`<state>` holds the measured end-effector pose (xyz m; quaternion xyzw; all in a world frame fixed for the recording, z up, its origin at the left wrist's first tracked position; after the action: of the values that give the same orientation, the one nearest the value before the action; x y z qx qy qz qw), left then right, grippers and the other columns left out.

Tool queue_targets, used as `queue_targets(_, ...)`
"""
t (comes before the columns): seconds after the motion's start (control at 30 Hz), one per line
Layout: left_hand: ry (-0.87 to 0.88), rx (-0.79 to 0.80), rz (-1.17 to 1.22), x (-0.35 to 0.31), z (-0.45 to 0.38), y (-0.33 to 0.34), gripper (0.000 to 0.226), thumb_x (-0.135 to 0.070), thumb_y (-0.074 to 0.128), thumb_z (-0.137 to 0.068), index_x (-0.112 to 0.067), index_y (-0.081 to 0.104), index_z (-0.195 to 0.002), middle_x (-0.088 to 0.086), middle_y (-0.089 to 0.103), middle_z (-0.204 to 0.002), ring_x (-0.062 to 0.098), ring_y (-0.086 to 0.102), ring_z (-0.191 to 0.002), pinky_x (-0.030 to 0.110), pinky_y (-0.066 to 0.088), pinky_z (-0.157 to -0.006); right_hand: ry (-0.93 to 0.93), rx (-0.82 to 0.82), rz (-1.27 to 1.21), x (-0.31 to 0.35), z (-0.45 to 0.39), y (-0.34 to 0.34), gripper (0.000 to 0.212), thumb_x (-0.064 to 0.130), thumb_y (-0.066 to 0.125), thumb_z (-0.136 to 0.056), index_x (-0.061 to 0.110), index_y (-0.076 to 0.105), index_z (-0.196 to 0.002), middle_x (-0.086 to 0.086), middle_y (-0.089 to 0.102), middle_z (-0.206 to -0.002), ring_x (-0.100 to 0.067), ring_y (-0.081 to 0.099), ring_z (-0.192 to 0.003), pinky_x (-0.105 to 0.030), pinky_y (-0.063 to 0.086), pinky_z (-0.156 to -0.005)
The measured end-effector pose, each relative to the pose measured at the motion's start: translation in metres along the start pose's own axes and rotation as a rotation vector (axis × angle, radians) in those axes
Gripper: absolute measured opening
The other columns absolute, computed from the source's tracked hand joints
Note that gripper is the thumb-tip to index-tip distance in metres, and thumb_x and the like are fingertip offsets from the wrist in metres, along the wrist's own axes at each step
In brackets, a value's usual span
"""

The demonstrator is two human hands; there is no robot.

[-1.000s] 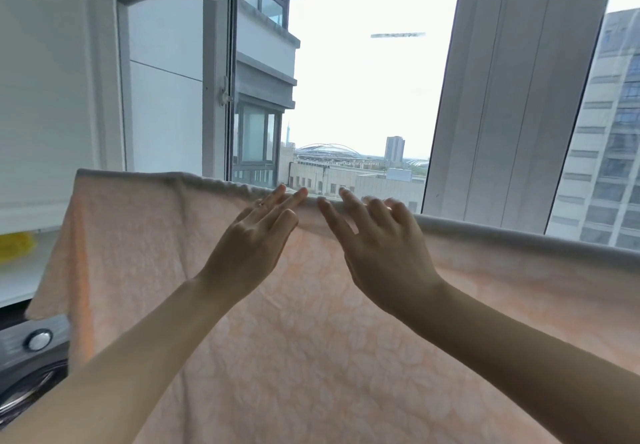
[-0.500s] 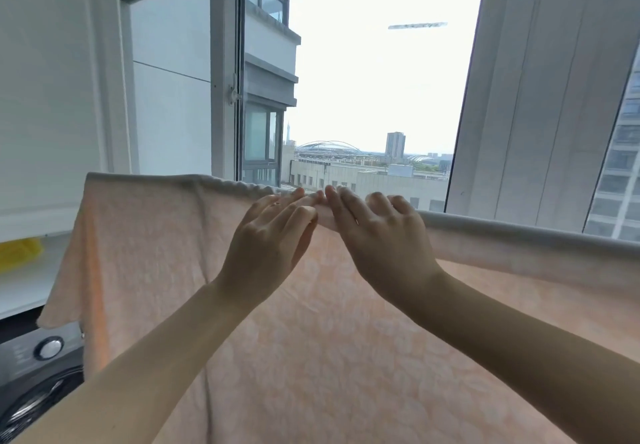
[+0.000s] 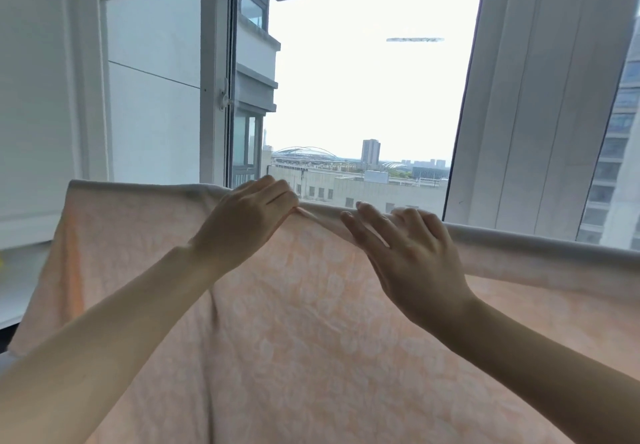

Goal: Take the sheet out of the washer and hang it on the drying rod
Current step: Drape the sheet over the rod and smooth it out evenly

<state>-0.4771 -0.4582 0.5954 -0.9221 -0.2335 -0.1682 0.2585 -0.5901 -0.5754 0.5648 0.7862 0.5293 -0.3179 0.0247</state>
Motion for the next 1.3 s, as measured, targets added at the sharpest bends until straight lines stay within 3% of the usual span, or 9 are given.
queue_targets(0.13,0.182,-0.015,-0.049,-0.001,0.022,0.004,0.02,-0.007,0.066,-0.085,-0.005,0.067,-0.104,0.013,0.067,-0.115,0.027,0.065,-0.108,0.038,0.05,-0.095,-0.027,-0.029,0.028,0.001,0.002,-0.003,0.059,0.012,0.07,-0.085,0.017,0.05,-0.14,-0.007,0.056,-0.137,-0.029,0.06,-0.098,-0.042,0.044,-0.08)
queue_targets(0.23,0.141,-0.016,-0.036,0.007,0.036,0.01,0.02,-0.011,0.063,-0.088,-0.009,0.061,-0.108,0.014,0.06,-0.131,0.031,0.058,-0.122,0.046,0.044,-0.101,-0.03,-0.001,0.027,0.004,0.0,0.002,0.062,0.013,0.072,-0.083,0.017,0.049,-0.141,-0.009,0.055,-0.138,-0.03,0.06,-0.102,-0.044,0.045,-0.083)
queue_targets(0.33,0.04,-0.058,-0.01,0.016,0.034,0.012,0.019,-0.012,0.064,-0.09,-0.011,0.054,-0.107,0.014,0.064,-0.126,0.031,0.062,-0.116,0.05,0.046,-0.1,-0.019,0.012,0.005,0.008,-0.005,0.004,0.058,0.013,0.071,-0.084,0.015,0.051,-0.139,-0.011,0.056,-0.137,-0.032,0.06,-0.105,-0.045,0.047,-0.085)
queue_targets(0.47,-0.057,-0.123,-0.066,0.023,0.036,0.008,0.02,-0.008,0.072,-0.084,-0.002,0.067,-0.103,0.015,0.07,-0.114,0.034,0.068,-0.103,0.05,0.046,-0.097,-0.011,0.032,-0.014,0.017,-0.011,0.009,0.057,0.016,0.066,-0.085,0.013,0.05,-0.139,-0.014,0.054,-0.138,-0.033,0.059,-0.109,-0.048,0.048,-0.089)
queue_targets(0.8,-0.119,-0.181,-0.06,0.022,0.04,0.004,0.019,-0.012,0.07,-0.086,-0.002,0.068,-0.103,0.014,0.07,-0.113,0.032,0.068,-0.105,0.046,0.049,-0.097,-0.015,0.058,-0.039,0.056,-0.058,0.039,0.059,0.019,0.071,-0.085,0.013,0.049,-0.14,-0.011,0.057,-0.135,-0.031,0.064,-0.102,-0.042,0.051,-0.083)
queue_targets(1.0,-0.19,-0.217,-0.069,0.032,0.036,-0.007,0.022,-0.018,0.067,-0.087,-0.006,0.07,-0.106,0.008,0.075,-0.096,0.028,0.073,-0.087,0.04,0.048,-0.093,-0.014,0.056,-0.087,0.073,-0.077,0.043,0.056,0.012,0.078,-0.077,0.011,0.059,-0.129,-0.011,0.063,-0.127,-0.031,0.066,-0.102,-0.043,0.054,-0.085)
queue_targets(1.17,-0.2,-0.192,-0.027,0.041,0.034,-0.003,0.019,-0.019,0.072,-0.083,-0.007,0.073,-0.097,0.008,0.075,-0.091,0.028,0.073,-0.081,0.041,0.053,-0.088,0.029,0.042,-0.139,0.071,-0.076,0.042,0.043,0.017,0.073,-0.083,0.011,0.062,-0.124,-0.011,0.066,-0.123,-0.029,0.065,-0.111,-0.042,0.052,-0.092)
queue_targets(1.3,-0.167,-0.216,-0.039,0.039,0.033,-0.004,0.018,-0.017,0.071,-0.085,-0.006,0.072,-0.1,0.007,0.074,-0.093,0.029,0.072,-0.081,0.04,0.054,-0.085,0.096,0.028,-0.164,0.066,-0.08,0.034,0.028,0.02,0.068,-0.088,0.007,0.064,-0.112,-0.01,0.072,-0.109,-0.028,0.07,-0.099,-0.041,0.053,-0.087)
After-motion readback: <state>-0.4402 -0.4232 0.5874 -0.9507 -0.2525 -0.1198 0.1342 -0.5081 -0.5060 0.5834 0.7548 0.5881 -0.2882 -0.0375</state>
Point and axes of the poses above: each hand's wrist, its own z-axis away from the middle knuckle, its own y-axis out of the palm, x = y × z, the point moved 9 cm from there along -z, towards the middle knuckle
